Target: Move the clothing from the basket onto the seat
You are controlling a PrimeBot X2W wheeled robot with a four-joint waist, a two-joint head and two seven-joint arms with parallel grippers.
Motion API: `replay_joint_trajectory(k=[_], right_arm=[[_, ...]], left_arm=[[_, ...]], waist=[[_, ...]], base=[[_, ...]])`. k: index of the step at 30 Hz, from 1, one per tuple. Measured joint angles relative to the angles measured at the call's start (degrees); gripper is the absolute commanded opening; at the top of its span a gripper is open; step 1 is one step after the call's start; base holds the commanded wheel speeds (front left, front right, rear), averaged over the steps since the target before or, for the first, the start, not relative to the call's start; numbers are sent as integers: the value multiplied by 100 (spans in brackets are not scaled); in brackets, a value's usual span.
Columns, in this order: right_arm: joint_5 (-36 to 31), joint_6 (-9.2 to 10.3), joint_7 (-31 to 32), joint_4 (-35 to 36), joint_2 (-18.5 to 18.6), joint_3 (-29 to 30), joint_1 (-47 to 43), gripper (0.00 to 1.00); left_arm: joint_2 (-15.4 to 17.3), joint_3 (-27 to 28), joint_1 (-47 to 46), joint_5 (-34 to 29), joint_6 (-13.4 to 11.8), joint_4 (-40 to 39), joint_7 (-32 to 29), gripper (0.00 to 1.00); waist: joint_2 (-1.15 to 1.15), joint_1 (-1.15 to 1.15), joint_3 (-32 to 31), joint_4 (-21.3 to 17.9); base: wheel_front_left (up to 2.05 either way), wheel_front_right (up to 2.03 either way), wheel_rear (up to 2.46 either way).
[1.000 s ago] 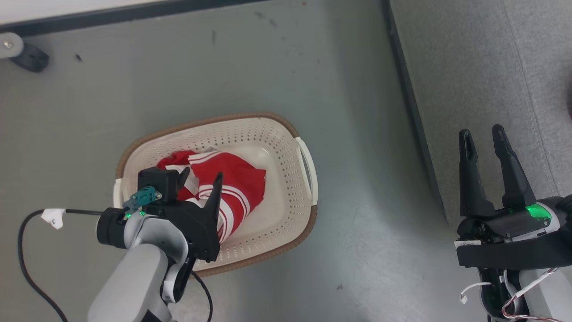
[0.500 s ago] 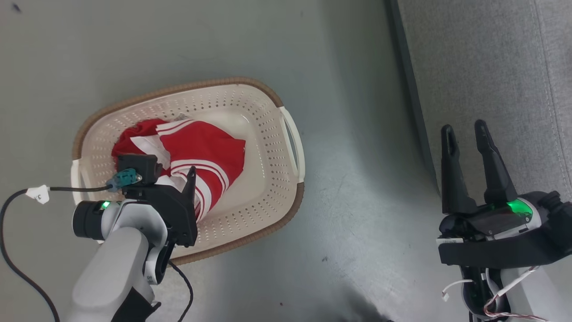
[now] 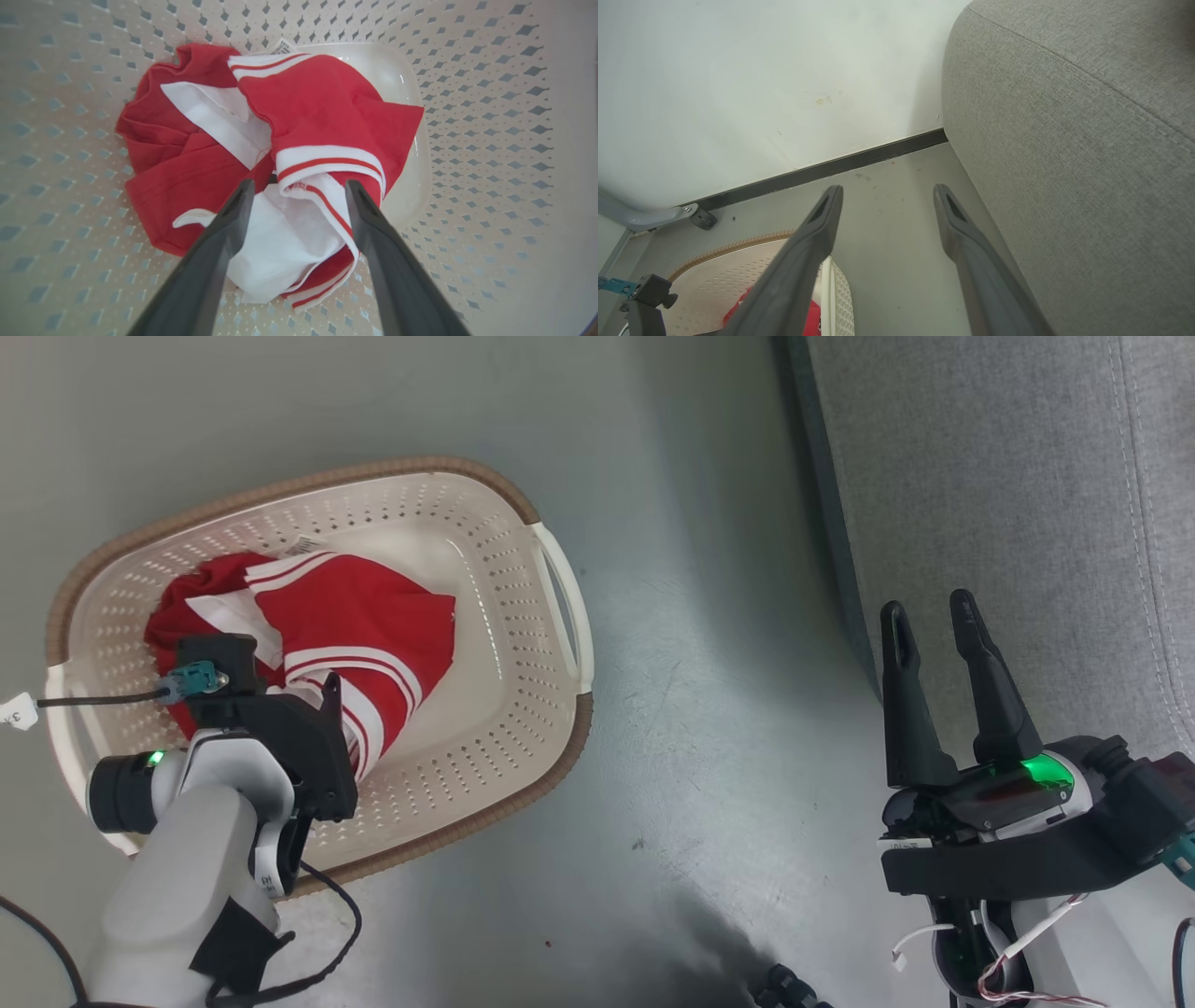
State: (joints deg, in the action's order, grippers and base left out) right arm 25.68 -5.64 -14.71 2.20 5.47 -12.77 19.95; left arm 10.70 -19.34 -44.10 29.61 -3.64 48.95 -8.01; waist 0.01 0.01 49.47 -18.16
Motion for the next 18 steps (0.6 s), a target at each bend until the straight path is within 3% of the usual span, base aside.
replay_joint_trajectory(k=[10,16,18], right_arm=[[-4,-41,0,-71,-85,-20,-5,100],[-46,-42,0,-74,-121,-27,-4,100],[-51,-42,0,-66,-138,-34,-4,100]], left_arm=[[-19,141,-281,122,-188,537,-254,100],[-45,43,-376,181,-78,719,-488,100],[-48,19,-443,185,67,722,-553,100]], waist=[[0,0,159,-204],[-1,0,183,-245],[-1,-1,208,-264]], base=[[0,0,0],[0,0,0],[0,0,0]])
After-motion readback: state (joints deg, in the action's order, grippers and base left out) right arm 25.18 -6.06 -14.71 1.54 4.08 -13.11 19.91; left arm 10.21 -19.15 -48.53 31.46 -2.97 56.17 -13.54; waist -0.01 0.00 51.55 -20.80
